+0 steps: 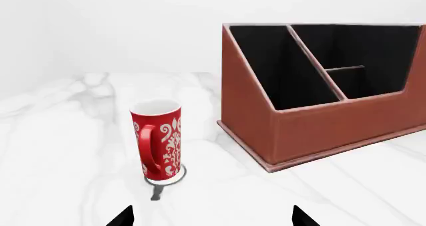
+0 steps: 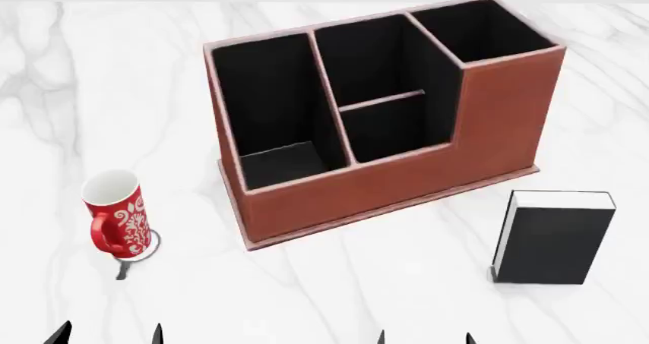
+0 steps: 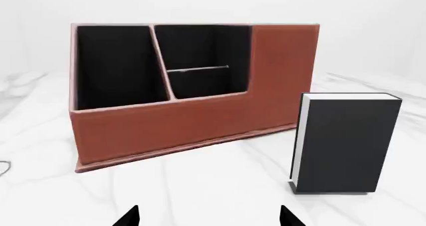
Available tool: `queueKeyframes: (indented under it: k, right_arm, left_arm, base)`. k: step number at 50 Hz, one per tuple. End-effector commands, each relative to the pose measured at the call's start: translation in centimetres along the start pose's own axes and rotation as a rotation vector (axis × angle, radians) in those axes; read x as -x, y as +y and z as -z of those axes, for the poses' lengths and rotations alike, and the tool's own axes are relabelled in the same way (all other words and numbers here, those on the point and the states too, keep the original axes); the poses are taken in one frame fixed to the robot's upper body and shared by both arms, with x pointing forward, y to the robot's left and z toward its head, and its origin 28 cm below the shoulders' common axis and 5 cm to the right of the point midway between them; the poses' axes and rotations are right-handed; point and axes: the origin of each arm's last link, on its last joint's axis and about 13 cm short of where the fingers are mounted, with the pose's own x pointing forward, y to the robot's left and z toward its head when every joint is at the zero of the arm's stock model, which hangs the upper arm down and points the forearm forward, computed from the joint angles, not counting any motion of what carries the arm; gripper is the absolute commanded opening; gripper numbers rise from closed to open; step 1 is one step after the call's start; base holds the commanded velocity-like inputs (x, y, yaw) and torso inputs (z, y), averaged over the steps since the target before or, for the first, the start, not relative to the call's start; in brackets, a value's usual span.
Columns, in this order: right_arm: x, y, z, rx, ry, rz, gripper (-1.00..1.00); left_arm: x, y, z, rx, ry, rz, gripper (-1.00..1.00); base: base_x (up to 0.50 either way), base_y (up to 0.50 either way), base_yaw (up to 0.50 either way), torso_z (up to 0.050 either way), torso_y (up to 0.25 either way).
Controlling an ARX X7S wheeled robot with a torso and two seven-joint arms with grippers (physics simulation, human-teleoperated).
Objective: Pick up the book and place it in the back compartment of the caddy.
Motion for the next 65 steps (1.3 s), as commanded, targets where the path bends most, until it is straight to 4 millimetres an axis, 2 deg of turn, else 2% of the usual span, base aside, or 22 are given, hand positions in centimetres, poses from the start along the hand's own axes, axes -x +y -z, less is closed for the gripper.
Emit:
queueKeyframes:
  k: [1,31,48,65]
  right_arm:
    - [0.0,0.0,0.0,-0.005,0.001,-0.002,1.0]
    - [0.2,0.1,-0.1,0.002,-0.017,0.001,1.0]
    - [2.5,-0.5,-2.3,-0.001,-0.2,0.067,1.0]
    - [4.2,-0.7,-3.4,-0.007,-0.364,0.096,1.0]
  left_arm:
    - [0.0,0.0,0.0,0.0,0.0,0.001,1.0]
    - [0.0,0.1,0.0,0.006,-0.012,0.004,1.0]
    - [1.6,0.0,-1.1,-0.017,-0.215,-0.035,1.0]
    - [2.9,0.1,-1.9,-0.023,-0.353,-0.081,1.0]
  base:
    - [0.0,0.0,0.0,0.0,0.0]
    - [0.0,0.0,0.0,0.0,0.0]
    - [0.0,0.0,0.0,0.0,0.0]
    - [0.0,0.0,0.0,0.0,0.0]
